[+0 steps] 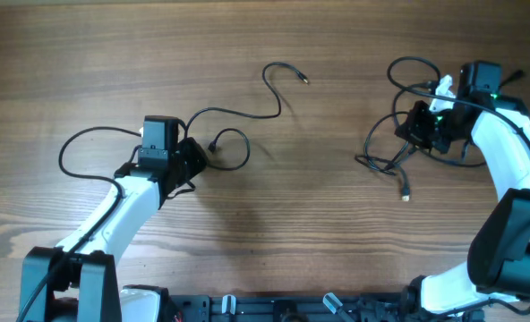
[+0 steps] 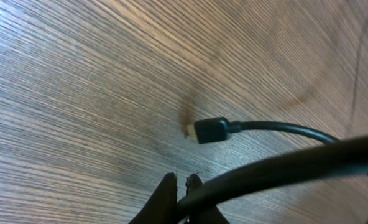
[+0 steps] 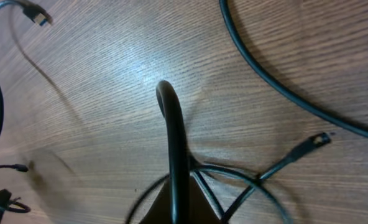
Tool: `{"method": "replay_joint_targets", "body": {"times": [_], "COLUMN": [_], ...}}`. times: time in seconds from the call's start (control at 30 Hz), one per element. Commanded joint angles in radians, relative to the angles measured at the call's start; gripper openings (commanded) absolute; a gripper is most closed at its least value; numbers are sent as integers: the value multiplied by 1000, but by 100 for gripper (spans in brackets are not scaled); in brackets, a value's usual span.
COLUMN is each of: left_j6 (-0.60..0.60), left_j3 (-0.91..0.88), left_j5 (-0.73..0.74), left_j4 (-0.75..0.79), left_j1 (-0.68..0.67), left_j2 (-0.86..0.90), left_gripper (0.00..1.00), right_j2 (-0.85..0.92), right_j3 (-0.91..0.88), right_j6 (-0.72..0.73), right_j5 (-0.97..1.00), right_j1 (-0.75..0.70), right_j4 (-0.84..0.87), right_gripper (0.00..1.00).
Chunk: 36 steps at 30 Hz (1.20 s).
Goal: Untangle cables
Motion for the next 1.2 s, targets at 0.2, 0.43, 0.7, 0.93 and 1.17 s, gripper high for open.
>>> {"method": "replay_joint_targets", "body": {"times": [0.2,0.43,0.7,0.93,1.17], "left_j6": [16,16,16,19,95], "left_j3": [-7,-7,-7,-6,-4], "left_j5": [8,7,-14,-14,-14], "left_j4": [8,90,113,114,162], "left_j1": [-111,-225,-264,-263,-242], "left_j2": [2,2,2,2,-147], "left_gripper": [10,12,18,99,100], "right_j2": [-17,-3,-3,-3,-2], "right_j3": [304,249,240,240,239], "right_j6": [92,88,-74,-72,-13], "right_j5": [388,517,-122,-130,-85], "right_j1": [-57,-58,-2,171,365], "right_j4": [5,-23,-60,-86,-32], "right_gripper": [4,50,85,87,88]}}
